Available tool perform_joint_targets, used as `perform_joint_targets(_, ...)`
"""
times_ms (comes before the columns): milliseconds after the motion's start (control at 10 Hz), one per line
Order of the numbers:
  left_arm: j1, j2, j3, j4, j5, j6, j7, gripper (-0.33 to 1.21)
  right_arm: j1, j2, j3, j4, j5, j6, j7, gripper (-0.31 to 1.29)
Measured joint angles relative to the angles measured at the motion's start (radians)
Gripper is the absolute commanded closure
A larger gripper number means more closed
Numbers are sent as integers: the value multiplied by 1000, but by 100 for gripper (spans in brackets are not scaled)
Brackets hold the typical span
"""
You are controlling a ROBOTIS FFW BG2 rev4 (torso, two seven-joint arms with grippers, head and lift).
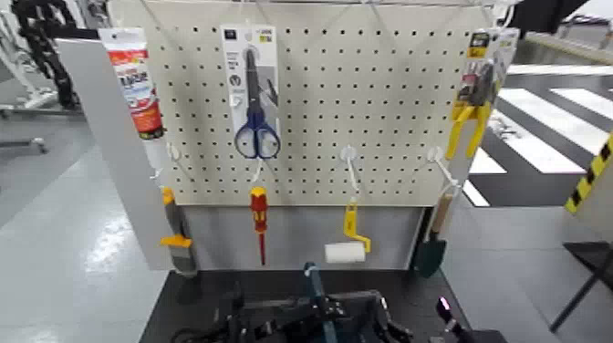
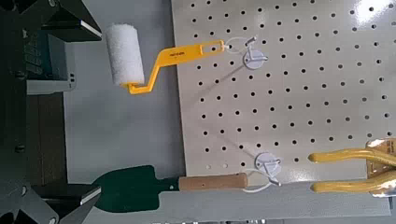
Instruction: Grasp the handle of the crate.
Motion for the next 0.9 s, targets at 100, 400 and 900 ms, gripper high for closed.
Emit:
perform_joint_targets(100, 0, 2, -6, -2, 15, 9, 4, 118, 0, 1, 0, 0, 0, 0, 0, 15)
perform_joint_targets(400, -7, 9, -12, -7, 40, 61, 14, 118, 0, 2, -1, 0, 4, 0, 0, 15)
perform_joint_targets(900, -27, 11, -25, -5, 44, 107, -22, 118, 0, 4, -1, 1, 12, -3, 0, 15)
